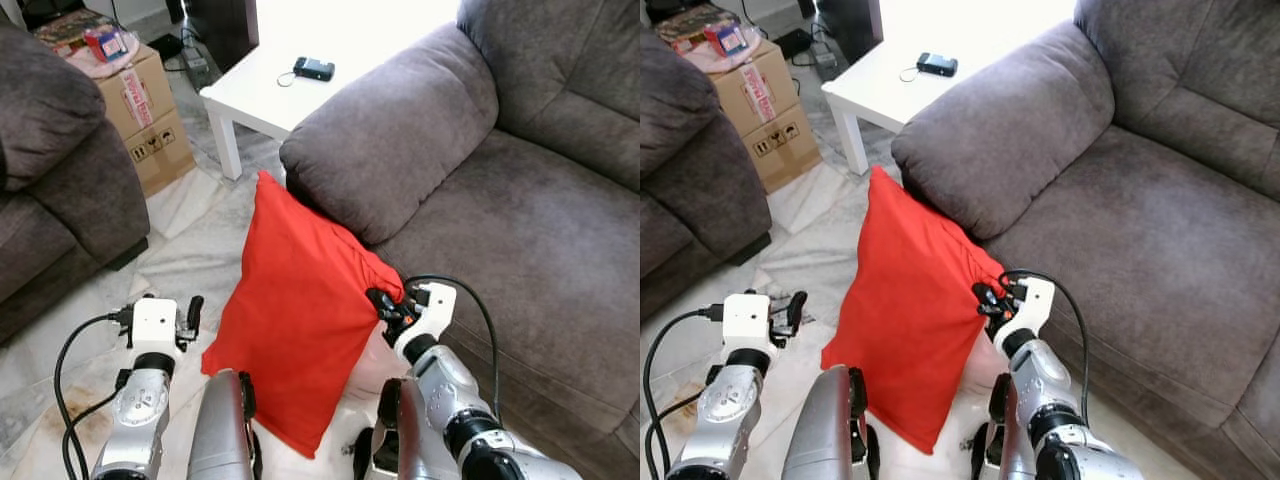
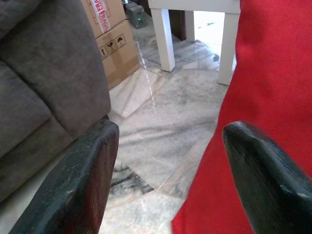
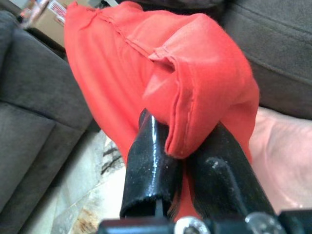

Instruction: Move the pillow to the sofa from floor

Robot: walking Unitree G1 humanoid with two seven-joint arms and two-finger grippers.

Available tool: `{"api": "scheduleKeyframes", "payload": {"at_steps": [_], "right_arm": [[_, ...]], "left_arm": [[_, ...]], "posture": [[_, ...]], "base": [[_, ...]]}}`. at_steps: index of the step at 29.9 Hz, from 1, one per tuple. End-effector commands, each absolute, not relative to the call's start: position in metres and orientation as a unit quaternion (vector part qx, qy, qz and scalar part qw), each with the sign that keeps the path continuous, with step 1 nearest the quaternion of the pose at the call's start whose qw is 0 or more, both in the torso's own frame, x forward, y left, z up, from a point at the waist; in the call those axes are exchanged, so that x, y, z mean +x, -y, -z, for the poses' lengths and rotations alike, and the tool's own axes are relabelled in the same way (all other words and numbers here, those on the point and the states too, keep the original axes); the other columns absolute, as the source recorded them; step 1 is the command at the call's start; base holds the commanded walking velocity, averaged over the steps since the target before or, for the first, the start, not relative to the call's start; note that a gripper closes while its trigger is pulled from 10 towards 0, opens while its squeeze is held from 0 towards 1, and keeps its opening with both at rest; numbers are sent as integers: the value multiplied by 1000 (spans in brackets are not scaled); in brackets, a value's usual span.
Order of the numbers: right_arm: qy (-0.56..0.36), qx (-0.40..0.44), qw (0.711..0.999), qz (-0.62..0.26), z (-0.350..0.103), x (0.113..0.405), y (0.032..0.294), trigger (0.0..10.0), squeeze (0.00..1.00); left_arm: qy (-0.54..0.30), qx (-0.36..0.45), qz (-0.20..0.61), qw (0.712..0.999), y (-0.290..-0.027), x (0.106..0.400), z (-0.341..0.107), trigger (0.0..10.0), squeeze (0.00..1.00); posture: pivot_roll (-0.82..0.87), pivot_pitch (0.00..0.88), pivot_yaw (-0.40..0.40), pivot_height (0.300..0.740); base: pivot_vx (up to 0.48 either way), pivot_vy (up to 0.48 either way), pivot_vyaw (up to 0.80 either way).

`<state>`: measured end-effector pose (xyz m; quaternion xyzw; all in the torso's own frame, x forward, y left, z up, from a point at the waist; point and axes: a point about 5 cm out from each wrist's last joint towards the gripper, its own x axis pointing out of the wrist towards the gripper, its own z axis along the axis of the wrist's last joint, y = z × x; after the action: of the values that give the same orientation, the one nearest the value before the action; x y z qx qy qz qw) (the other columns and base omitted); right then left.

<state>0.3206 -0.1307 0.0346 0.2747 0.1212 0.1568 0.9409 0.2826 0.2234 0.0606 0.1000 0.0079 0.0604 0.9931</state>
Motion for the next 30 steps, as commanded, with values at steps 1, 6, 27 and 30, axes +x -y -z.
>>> {"api": "scheduleKeyframes", "payload": {"at_steps": [1,6,27,30], "right_arm": [[-82,267,950,-143,-46,327,142,10000,0],[-82,264,951,-141,-45,327,144,10000,0],[-85,256,954,-132,-44,326,148,10000,0],[-84,256,954,-131,-45,326,148,10000,0]], "left_arm": [[-10,98,-62,993,-226,282,-59,10000,0],[-9,98,-60,993,-225,283,-59,10000,0],[-4,95,-64,993,-222,285,-58,10000,0],[-3,96,-64,993,-222,285,-58,10000,0]], "posture": [[148,118,-39,582],[146,108,-37,582],[146,136,-42,582],[147,140,-41,582]], "base": [[-341,0,0],[-343,0,0],[-166,0,0],[0,0,0]]}}
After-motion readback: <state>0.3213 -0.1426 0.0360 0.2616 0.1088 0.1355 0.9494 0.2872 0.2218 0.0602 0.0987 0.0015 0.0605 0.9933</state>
